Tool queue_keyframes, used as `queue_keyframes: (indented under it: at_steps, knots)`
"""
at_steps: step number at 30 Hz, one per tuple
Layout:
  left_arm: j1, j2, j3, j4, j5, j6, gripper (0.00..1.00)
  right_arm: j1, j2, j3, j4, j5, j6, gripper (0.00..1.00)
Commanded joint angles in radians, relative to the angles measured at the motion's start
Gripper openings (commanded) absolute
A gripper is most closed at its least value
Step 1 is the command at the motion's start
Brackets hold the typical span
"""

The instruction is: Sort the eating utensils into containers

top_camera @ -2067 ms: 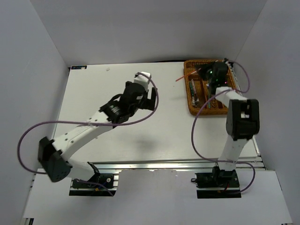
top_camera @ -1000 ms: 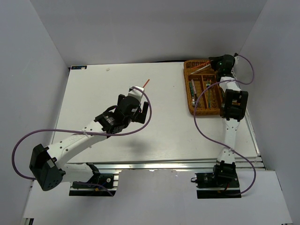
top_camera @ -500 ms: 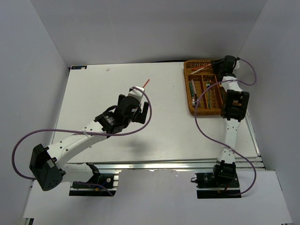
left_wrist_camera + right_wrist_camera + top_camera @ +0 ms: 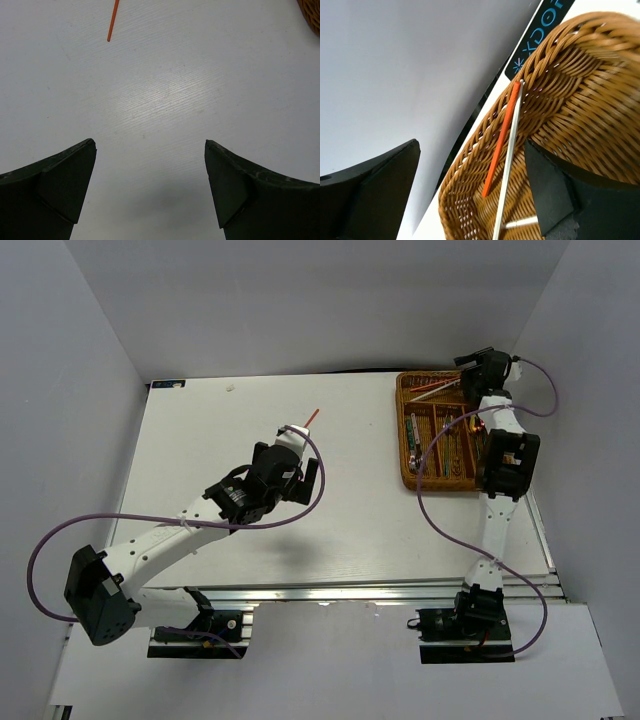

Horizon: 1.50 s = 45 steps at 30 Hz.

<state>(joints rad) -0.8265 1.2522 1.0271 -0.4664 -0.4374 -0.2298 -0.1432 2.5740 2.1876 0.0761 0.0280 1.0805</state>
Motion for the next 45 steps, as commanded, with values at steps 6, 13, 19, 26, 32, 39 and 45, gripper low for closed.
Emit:
queue_keyframes:
  at_steps: [6, 13, 19, 26, 32, 39, 45]
  knots:
    - [0.001, -0.014, 0.030, -0.001, -0.087, -0.022, 0.98, -0.018, -0.189, -0.095, -0.069, 0.000, -0.065, 0.89]
    - [0.148, 0.162, 0.169, 0.028, 0.032, -0.055, 0.98, 0.011, -0.372, -0.054, -0.245, -0.067, -0.290, 0.89]
    - [0.372, 0.506, 0.473, -0.044, 0.284, 0.074, 0.98, 0.134, -0.969, -0.600, -0.279, 0.040, -0.618, 0.89]
    - [0.426, 0.907, 0.870, -0.199, 0.411, 0.167, 0.90, 0.223, -1.557, -1.201, -0.234, -0.088, -0.619, 0.88]
    - [0.428, 1.067, 1.041, -0.232, 0.417, 0.193, 0.82, 0.260, -1.647, -1.259, -0.378, -0.191, -0.688, 0.82]
    - [0.432, 1.179, 1.154, -0.169, 0.472, 0.190, 0.82, 0.277, -1.701, -1.315, -0.401, -0.209, -0.723, 0.81]
    - [0.434, 1.317, 1.308, -0.181, 0.483, 0.207, 0.76, 0.280, -1.706, -1.322, -0.369, -0.257, -0.705, 0.81]
